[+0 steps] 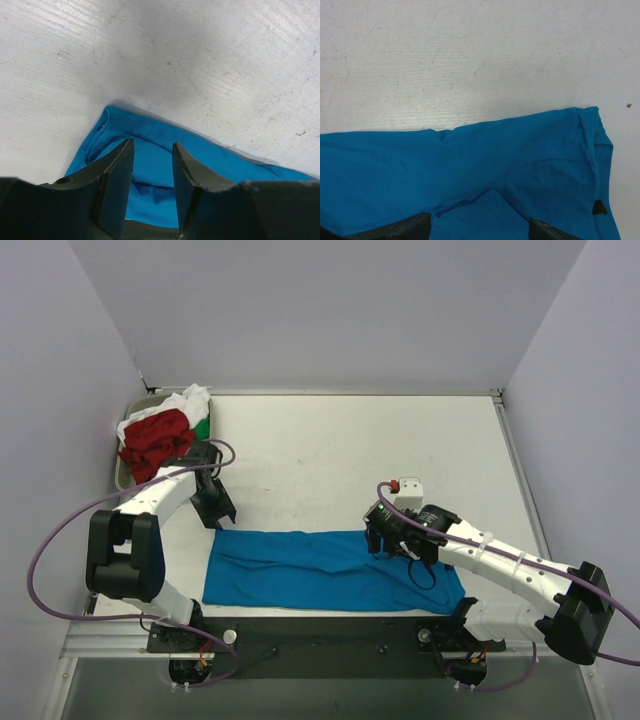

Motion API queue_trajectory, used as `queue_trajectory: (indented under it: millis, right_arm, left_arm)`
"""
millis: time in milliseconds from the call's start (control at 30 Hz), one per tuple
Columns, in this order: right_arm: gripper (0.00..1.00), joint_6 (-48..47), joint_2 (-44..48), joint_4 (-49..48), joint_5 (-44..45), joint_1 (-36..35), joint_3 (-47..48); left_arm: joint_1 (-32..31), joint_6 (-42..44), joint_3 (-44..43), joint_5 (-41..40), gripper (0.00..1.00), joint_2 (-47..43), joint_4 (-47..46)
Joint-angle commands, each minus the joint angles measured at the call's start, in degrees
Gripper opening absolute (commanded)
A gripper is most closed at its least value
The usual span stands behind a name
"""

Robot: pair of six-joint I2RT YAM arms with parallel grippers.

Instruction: Fold and stack the t-shirts

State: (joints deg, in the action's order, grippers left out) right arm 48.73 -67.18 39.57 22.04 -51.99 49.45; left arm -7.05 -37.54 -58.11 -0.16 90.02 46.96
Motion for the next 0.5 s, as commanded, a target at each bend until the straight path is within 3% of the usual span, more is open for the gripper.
queue_trajectory:
  millis: [0, 467]
  right_arm:
    - [0.77, -0.4, 0.4, 1.0, 0.7, -0.5, -0.2]
    - [0.77, -0.4, -0.6, 0.4, 0.5, -0.8, -0.5]
  left_arm:
    - [-0.2, -0.8, 0.0, -1.3, 0.47, -0.3, -0.5]
    - [0.8, -0.4, 1.5, -4.1, 0.47, 1.6, -0.2]
